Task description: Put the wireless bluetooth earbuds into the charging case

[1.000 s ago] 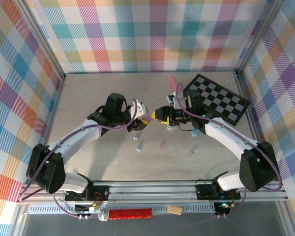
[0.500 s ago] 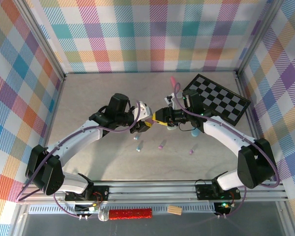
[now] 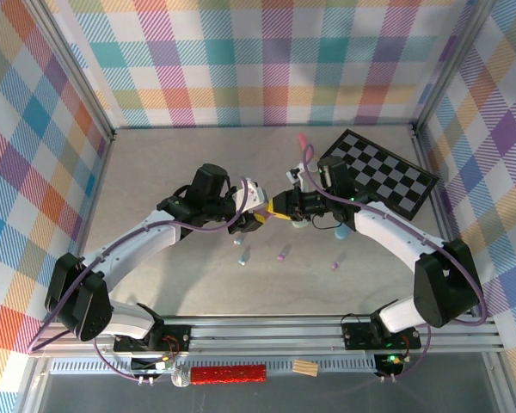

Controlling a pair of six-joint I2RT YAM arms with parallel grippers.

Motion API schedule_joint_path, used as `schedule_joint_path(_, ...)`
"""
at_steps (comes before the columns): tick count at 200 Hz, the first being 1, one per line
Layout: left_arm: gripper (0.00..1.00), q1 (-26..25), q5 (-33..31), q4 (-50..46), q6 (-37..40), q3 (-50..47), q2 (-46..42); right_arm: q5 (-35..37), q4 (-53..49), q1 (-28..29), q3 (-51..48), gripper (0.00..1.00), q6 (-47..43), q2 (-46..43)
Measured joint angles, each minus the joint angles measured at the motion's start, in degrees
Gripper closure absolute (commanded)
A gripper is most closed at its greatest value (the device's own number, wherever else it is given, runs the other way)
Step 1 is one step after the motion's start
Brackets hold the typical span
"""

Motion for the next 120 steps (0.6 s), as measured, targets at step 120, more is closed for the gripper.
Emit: schedule_joint_path(120, 0.14, 2.36, 5.68, 46.12, -22.82, -23.15, -9.79, -13.38, 22.77, -5.33, -2.62, 0.90, 21.18, -2.56)
